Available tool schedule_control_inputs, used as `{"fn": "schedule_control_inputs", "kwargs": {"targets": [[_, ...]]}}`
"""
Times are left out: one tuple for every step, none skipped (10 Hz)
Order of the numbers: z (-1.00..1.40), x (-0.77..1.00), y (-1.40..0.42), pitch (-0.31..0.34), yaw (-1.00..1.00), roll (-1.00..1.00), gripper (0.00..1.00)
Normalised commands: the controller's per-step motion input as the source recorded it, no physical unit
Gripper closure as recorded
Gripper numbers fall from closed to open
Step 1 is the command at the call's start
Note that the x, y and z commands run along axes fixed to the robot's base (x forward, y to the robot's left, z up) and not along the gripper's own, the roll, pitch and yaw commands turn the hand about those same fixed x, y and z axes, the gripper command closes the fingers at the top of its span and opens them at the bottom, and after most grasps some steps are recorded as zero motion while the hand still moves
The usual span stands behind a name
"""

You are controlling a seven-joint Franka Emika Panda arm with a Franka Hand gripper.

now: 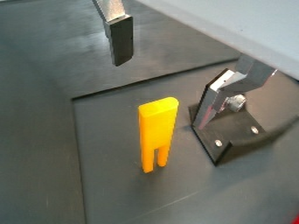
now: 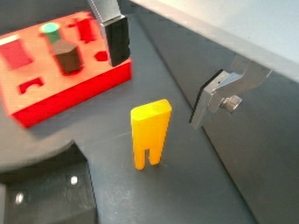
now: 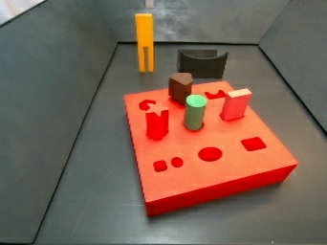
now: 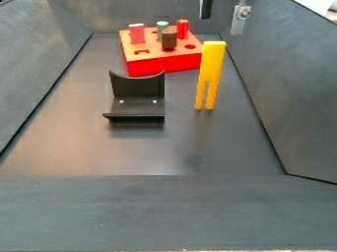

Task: Pick up the square-circle object. Move up. Place the square-circle object on the fixture. Regrasp the square-circle object. Rotate the square-circle object. Move to above the board. Insert the square-circle object.
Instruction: Rotate the square-circle object.

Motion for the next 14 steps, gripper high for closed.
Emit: {"fn": "schedule_control_inputs", "kwargs": {"targets": [[-0.01,0.03,0.00,0.015,1.00,-0.03,0.00],[-0.01,0.03,0.00,0.017,1.00,-0.03,0.00],[-0.01,0.03,0.00,0.017,1.00,-0.03,0.00],[-0.01,0.03,0.00,0.019,1.00,-0.04,0.00],[-0.01,0.03,0.00,0.021,1.00,-0.04,0.00],[-0.01,0.03,0.00,0.022,1.00,-0.04,0.00],[-0.01,0.03,0.00,0.024,1.00,-0.05,0.00],[-0.01,0.03,0.00,0.027,1.00,-0.05,0.00],[-0.01,0.03,0.00,0.030,1.00,-0.06,0.00],[-0.01,0.03,0.00,0.034,1.00,-0.07,0.00],[-0.01,0.03,0.00,0.037,1.00,-0.07,0.00],[-0.01,0.03,0.00,0.048,1.00,-0.10,0.00],[-0.01,0.03,0.00,0.055,1.00,-0.11,0.00],[-0.01,0.03,0.00,0.068,0.90,-0.13,0.00]]}}
